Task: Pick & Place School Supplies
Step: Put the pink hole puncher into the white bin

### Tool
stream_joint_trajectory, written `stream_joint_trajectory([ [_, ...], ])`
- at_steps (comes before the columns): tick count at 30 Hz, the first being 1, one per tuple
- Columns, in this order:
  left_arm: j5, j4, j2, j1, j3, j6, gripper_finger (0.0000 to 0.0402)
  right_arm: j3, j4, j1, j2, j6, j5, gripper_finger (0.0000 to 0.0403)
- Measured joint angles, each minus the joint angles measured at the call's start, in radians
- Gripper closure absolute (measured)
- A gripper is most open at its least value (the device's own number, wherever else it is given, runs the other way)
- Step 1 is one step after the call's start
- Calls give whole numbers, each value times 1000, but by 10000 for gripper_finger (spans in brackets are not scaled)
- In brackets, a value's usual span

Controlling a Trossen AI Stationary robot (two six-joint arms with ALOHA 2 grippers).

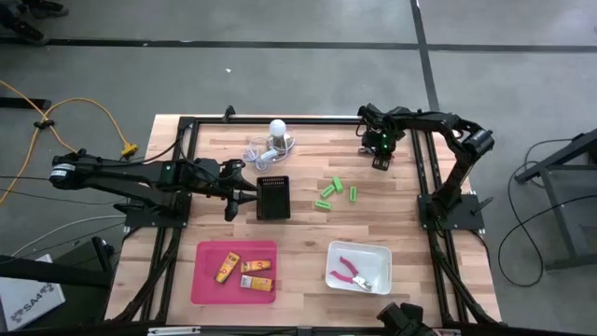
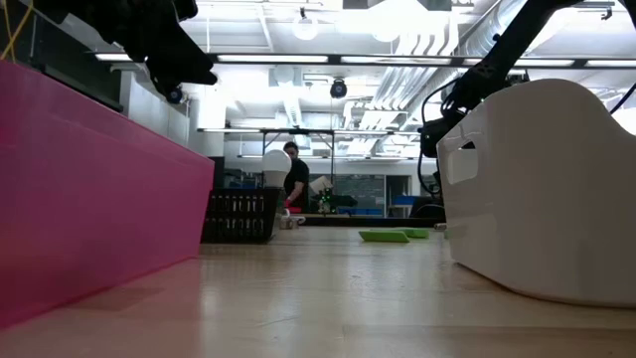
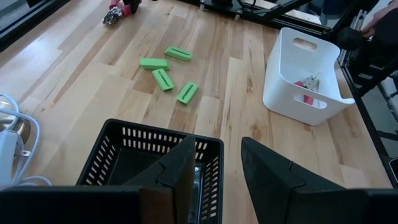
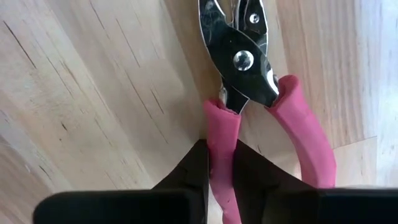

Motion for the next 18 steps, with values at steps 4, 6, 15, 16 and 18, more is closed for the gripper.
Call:
stream_joint_trajectory([
  [4, 0, 0, 0, 0, 0, 0, 274, 0, -3, 0, -3, 23, -4, 370],
  [6, 0, 0, 0, 0, 0, 0, 274, -1, -10, 1, -12, 29, -12, 370],
  [15, 0, 0, 0, 0, 0, 0, 274, 59, -72, 92, -122, 115, -44, 370],
  [16, 0, 0, 0, 0, 0, 0, 274, 69, -81, 107, -136, 137, -64, 370],
  [18, 0, 0, 0, 0, 0, 0, 274, 89, -95, 140, -171, 186, -106, 370],
])
